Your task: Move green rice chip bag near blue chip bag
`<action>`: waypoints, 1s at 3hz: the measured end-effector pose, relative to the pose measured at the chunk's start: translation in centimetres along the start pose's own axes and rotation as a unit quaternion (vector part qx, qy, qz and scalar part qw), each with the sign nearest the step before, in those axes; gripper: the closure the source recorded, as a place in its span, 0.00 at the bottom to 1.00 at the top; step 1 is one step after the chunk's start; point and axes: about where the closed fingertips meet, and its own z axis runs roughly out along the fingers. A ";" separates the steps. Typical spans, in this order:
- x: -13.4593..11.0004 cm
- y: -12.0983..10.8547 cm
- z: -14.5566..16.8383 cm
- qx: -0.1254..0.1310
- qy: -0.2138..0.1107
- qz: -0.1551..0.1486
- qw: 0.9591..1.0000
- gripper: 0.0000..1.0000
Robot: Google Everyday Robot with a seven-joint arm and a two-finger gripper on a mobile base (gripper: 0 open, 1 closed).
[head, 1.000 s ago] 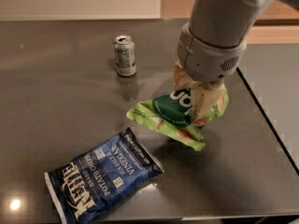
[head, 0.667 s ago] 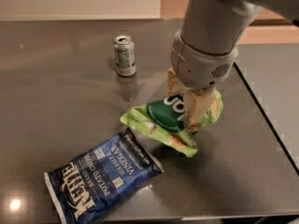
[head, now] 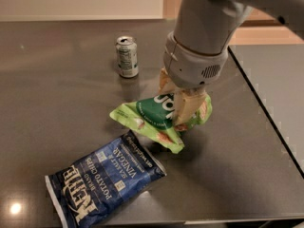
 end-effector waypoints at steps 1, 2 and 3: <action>-0.1 -0.3 -0.1 0.008 0.000 -0.001 1.000 0.13; -0.3 -0.6 -0.2 0.015 -0.001 -0.002 1.000 0.00; -0.3 -0.6 -0.2 0.015 -0.001 -0.002 1.000 0.00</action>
Offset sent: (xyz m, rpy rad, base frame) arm 0.0019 0.0022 0.0014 0.0071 -0.0128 -0.0002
